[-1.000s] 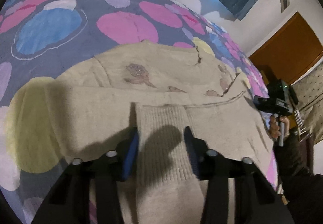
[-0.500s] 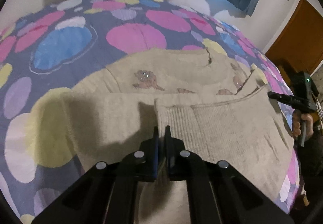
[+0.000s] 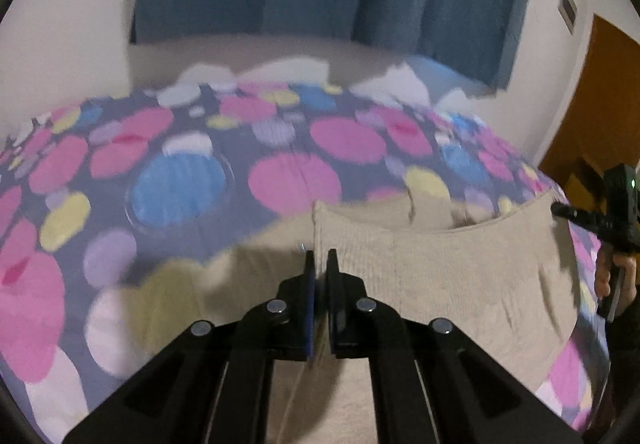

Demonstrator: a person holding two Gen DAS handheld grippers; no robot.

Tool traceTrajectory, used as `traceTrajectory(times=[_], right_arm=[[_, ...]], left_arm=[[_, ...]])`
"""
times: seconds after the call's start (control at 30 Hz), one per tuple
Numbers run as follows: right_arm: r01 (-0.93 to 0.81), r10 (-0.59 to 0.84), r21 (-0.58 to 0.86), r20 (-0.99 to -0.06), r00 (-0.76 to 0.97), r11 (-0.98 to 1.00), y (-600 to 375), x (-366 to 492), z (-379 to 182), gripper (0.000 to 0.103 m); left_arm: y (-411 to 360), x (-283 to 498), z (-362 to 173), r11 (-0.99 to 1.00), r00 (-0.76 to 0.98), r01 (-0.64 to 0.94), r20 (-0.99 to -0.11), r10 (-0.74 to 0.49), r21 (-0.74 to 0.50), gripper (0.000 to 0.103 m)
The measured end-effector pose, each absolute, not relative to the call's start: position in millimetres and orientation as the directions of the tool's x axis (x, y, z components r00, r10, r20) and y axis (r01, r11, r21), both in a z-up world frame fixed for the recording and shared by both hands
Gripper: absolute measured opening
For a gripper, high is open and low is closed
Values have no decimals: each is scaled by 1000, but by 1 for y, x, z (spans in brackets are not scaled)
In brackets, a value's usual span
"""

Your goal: Fold small clothes

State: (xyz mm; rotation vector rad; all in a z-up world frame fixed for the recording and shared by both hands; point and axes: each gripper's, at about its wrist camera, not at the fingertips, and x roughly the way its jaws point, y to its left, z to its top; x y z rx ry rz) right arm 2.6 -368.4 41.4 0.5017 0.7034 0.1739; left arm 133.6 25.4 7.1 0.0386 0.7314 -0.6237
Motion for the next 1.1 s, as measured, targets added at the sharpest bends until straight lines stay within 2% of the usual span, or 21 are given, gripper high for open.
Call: traceTrajectory(times=[0.17,0.37,0.53,0.7,1.03,1.1], right_arm=[[43,312,522,-572,759,852,-382,58,34,4],[115,304,516,-655,692,849,-389,118,-17,4],[179,334,547,-704,627,818,-397,137,-59,4],[231,348,561,-734,584,795,-403,140,-89,4],[243,414,648,-686,598,722,-414,136,-103,4],[242,436,676,-666,605,696,-417,134,-102,9]], left_arm=[[15,185,10,861,617,478,-632,-469,-173,5],[5,238,-43,904,580,395,-720,-381,-161,5],[8,252,-83,921,532,351,-773,-347,-171,5],[11,252,-93,920,523,346,-777,-350,-182,5],[15,258,-97,915,505,334,-777,-376,-226,6],[16,258,-94,909,504,341,-769,-394,-242,7]])
